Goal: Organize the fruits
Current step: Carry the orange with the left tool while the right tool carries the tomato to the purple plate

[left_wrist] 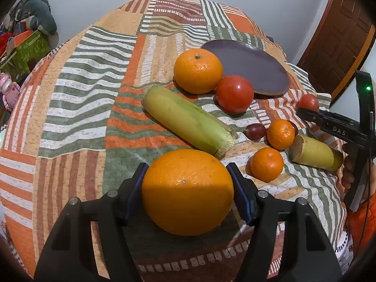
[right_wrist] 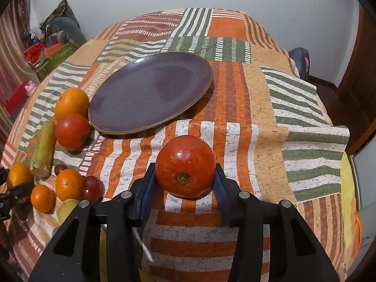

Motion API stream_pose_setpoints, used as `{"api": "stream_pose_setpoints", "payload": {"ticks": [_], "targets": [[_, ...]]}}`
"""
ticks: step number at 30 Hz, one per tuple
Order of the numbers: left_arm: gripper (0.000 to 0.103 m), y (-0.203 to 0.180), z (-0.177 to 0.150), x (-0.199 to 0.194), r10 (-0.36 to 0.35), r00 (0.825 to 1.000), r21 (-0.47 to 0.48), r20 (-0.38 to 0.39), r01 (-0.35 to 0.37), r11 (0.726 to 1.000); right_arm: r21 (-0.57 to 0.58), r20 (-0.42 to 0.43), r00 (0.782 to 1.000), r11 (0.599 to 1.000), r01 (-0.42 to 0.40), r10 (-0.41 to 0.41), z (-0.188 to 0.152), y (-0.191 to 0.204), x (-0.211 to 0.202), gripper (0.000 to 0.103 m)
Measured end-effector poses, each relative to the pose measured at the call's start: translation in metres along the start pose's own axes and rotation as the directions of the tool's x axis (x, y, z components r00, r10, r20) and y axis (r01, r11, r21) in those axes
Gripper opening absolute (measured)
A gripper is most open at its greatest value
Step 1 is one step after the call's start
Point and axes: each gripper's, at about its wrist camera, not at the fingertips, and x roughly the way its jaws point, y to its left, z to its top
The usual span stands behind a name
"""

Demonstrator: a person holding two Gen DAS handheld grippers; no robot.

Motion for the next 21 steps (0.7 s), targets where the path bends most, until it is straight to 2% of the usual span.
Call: {"api": "stream_pose_setpoints", "payload": {"ticks": [10, 21], "targets": [[0.066, -0.001, 0.029, -0.039, 0.019, 0.994, 0.015, 0.109, -0.021, 1.000, 0.007, 0.081, 0.997, 1.000, -0.011, 0.010, 0.011, 0.002, -0.036, 0.042], [0.066, -0.015, 0.085, -0.085, 0.012, 0.960, 0.056, 0.279, -0.029, 0.998, -0.036, 0.229, 0.973, 0.999, 0.020, -0.011, 0.046, 0.009, -0.082, 0.042]]}}
